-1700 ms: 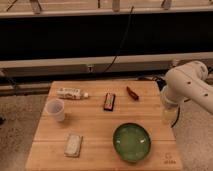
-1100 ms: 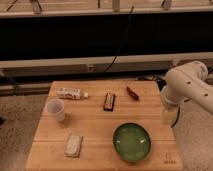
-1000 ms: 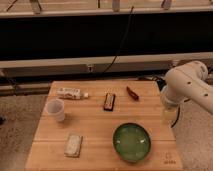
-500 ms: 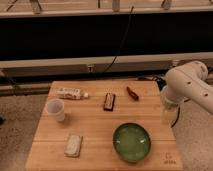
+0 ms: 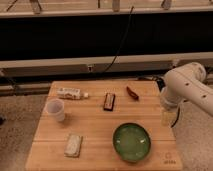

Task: Drag the ceramic bowl in a circle

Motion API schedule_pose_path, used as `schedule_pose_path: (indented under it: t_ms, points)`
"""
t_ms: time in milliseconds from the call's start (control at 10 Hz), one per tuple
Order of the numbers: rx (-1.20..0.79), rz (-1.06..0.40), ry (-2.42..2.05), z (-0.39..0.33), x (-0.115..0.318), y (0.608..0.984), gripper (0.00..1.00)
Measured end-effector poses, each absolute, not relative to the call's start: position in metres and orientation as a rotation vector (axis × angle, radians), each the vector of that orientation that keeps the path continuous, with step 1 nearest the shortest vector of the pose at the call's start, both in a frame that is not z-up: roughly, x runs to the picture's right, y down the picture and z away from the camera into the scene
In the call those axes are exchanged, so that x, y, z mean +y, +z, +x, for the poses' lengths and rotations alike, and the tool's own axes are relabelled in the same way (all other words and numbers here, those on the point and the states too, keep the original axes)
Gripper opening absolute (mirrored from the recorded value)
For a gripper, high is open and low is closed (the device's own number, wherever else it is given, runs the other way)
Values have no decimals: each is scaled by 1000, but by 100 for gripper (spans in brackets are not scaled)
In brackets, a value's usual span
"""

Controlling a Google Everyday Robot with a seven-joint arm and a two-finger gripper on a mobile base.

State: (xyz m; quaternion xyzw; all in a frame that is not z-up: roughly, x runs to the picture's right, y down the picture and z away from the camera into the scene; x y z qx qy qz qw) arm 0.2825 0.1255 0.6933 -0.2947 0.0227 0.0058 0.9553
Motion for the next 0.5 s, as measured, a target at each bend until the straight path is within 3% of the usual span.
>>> schedule_pose_path:
  t_ms: [500]
  points:
    - [40, -643, -36, 275, 159, 712, 80]
